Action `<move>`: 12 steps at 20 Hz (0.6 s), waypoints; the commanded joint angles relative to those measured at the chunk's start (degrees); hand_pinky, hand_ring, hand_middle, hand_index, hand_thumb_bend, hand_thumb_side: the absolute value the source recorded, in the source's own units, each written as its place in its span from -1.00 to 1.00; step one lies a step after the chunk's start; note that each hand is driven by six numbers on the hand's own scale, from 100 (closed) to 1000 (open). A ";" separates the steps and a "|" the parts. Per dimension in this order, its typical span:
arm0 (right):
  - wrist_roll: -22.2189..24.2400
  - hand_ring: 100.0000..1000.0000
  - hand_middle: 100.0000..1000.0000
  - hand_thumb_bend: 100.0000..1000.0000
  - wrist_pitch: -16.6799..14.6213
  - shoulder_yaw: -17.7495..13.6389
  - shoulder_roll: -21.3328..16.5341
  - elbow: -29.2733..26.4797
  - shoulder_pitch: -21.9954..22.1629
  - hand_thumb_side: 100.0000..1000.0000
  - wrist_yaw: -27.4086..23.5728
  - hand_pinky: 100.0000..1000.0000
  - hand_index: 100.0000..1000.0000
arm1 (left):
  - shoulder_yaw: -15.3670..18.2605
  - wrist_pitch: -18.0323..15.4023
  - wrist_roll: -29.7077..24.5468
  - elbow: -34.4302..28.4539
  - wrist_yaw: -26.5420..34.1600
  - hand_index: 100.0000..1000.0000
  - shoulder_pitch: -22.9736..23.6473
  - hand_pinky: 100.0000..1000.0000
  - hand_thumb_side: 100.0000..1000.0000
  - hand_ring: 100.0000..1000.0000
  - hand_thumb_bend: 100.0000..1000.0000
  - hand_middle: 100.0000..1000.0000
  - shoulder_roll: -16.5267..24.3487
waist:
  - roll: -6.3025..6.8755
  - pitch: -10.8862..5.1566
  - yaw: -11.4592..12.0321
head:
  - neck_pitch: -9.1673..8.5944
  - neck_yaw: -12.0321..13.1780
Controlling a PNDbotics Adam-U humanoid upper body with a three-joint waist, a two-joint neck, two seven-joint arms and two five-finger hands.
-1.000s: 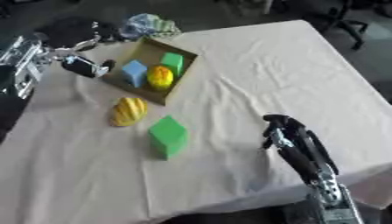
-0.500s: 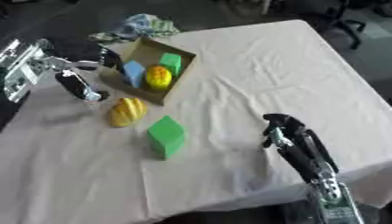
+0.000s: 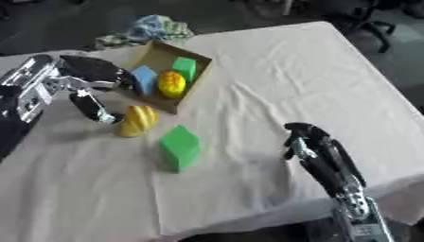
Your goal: Pick up objects on the table and place them in the box.
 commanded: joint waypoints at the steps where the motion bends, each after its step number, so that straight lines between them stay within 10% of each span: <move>1: 0.02 -0.30 -0.18 -1.00 -0.11 -0.14 -0.87 -0.73 -0.39 0.04 0.12 -0.08 0.44 | 0.29 -6.79 -6.06 0.99 -0.77 0.69 -0.32 0.53 -0.43 0.42 -0.77 0.52 -0.42 | -0.05 -0.57 -0.04 | -0.21 -0.07; 7: 0.01 -0.30 -0.18 -1.00 -0.11 -0.19 -0.83 -0.70 -0.36 0.04 0.16 -0.08 0.44 | 0.90 -7.42 -3.19 0.36 1.00 0.23 -0.36 0.27 -0.61 -0.06 -1.00 -0.06 -0.17 | -0.03 -0.55 0.00 | -0.21 -0.24; 12: -0.05 -0.30 -0.18 -1.00 -0.03 -0.24 -0.76 -0.55 -0.31 0.06 0.29 -0.08 0.44 | 5.26 -1.13 2.51 -6.86 4.05 0.08 -3.09 0.20 -0.66 -0.16 -1.00 -0.19 1.82 | 0.02 -0.60 0.03 | -0.21 -0.34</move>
